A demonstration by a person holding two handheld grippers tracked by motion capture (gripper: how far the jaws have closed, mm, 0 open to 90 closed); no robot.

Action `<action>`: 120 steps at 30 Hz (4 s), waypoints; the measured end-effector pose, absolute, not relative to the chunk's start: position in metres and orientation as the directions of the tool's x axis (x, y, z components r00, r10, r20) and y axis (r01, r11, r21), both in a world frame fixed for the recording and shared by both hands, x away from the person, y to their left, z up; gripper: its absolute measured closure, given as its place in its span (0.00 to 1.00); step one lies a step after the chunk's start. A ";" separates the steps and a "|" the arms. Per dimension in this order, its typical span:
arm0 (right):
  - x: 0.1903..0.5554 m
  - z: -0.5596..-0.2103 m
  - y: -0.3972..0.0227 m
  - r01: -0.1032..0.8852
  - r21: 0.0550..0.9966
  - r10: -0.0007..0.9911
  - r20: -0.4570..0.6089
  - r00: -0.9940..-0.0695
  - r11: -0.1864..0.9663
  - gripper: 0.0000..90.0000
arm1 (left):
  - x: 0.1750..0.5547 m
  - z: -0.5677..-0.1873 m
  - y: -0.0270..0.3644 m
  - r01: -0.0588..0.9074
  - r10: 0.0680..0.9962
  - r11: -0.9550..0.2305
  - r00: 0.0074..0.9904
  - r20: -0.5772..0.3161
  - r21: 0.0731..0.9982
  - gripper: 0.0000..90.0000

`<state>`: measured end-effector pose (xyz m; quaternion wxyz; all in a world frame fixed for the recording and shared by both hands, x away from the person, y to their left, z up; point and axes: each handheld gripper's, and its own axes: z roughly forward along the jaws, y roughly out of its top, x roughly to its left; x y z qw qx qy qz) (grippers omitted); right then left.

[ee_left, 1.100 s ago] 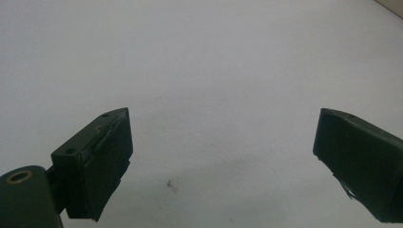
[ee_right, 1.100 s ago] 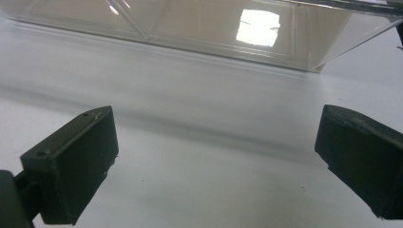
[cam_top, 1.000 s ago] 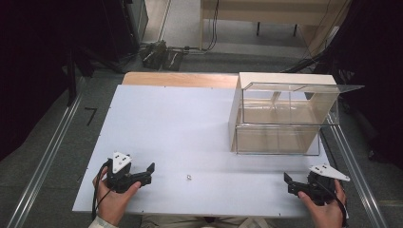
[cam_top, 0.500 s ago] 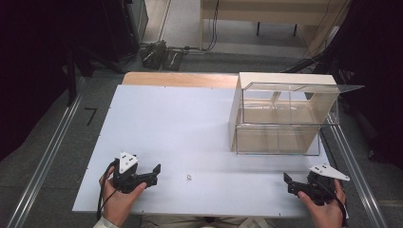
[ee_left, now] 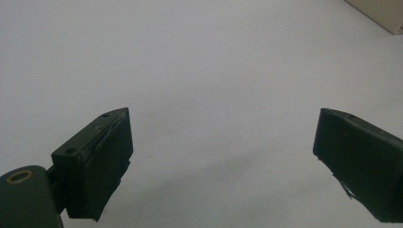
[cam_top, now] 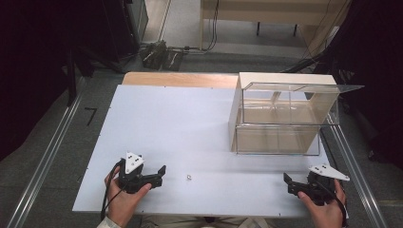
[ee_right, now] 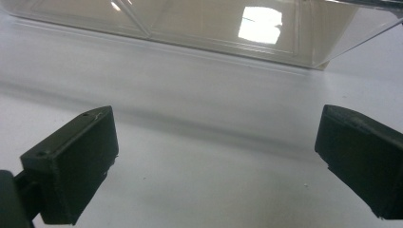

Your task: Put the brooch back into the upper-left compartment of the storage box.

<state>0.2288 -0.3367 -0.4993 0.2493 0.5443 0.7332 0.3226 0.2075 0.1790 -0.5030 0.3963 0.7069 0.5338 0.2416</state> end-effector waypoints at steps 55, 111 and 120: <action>0.229 -0.501 -0.336 0.644 0.738 0.959 -0.019 -0.282 0.203 0.00 | 0.204 -0.511 0.130 0.574 0.882 -0.203 0.459 -0.106 0.793 0.20; 0.229 -0.502 -0.335 0.642 0.735 0.956 -0.032 -0.290 0.219 0.01 | 0.207 -0.519 0.101 0.572 0.803 -0.303 0.584 -0.119 0.762 0.91; 0.229 -0.502 -0.335 0.642 0.735 0.956 -0.031 -0.291 0.219 0.01 | 0.205 -0.518 0.100 0.557 0.776 -0.321 0.619 -0.124 0.766 0.99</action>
